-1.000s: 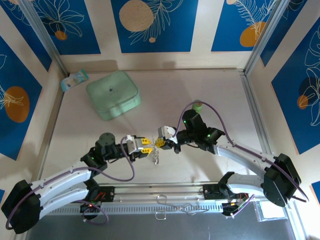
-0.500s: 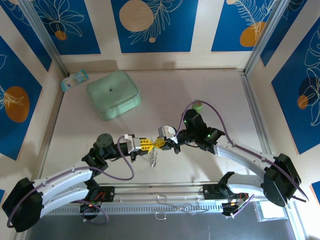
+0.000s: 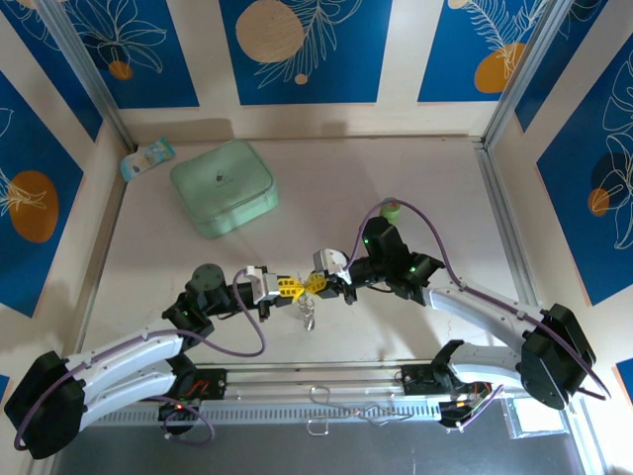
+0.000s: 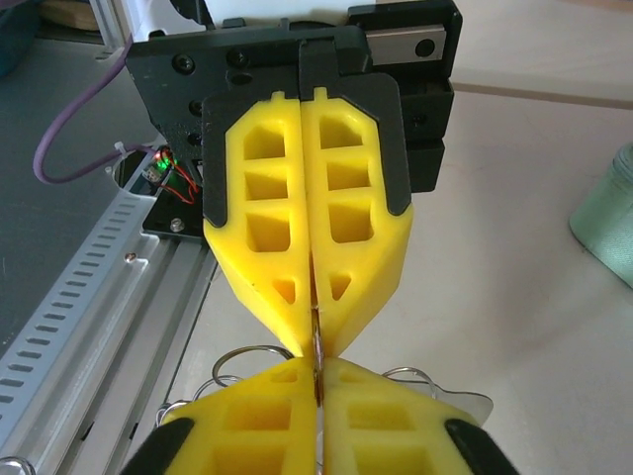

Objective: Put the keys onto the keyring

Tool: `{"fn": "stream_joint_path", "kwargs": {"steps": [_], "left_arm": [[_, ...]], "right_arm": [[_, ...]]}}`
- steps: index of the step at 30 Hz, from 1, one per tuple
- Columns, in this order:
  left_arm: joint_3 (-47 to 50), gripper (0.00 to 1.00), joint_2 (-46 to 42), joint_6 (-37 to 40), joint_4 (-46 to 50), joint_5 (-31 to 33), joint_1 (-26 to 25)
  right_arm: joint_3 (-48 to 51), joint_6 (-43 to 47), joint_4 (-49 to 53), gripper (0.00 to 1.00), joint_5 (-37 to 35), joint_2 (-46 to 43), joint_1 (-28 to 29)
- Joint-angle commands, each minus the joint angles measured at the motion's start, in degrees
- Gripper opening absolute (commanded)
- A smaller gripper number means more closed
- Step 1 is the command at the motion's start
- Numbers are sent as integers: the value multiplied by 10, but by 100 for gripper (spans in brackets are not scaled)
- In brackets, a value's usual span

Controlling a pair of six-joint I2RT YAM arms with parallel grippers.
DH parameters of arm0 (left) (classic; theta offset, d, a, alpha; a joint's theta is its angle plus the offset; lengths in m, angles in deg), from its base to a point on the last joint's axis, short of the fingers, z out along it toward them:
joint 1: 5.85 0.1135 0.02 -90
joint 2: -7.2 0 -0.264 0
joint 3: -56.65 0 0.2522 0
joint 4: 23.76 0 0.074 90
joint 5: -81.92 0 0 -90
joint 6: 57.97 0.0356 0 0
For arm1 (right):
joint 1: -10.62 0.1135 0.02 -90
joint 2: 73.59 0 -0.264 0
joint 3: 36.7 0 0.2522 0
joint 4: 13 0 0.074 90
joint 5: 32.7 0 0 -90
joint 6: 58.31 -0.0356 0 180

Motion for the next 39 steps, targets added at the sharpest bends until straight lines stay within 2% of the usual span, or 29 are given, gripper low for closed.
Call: {"fn": "stream_joint_path", "kwargs": {"steps": [1,8,18,21,25,27,28,29,31,35,39], "left_arm": [[-6,0,-10,25,26,5,0],[-13,0,-10,47,44,15,0],[-17,0,-5,44,39,14,0],[-18,0,-6,43,39,11,1],[-17,0,-6,41,37,11,0],[-17,0,-6,39,35,14,1],[-16,2,-6,39,36,19,0],[-12,12,-6,39,34,29,0],[1,17,-6,43,29,39,0],[11,18,3,42,25,35,0],[10,15,19,36,5,24,0]], "right_arm": [[8,9,-1,18,-17,-12,0],[0,37,33,22,-43,-4,2],[-13,45,41,20,-50,7,22],[-14,43,33,14,-52,7,24],[-18,45,36,0,-56,8,23],[-19,46,38,0,-53,9,23],[-17,45,35,0,-49,9,22],[-14,43,31,0,-45,9,20],[-10,39,25,0,-41,9,18],[-11,38,27,0,-38,9,16],[-13,37,27,0,-35,10,16]]}}
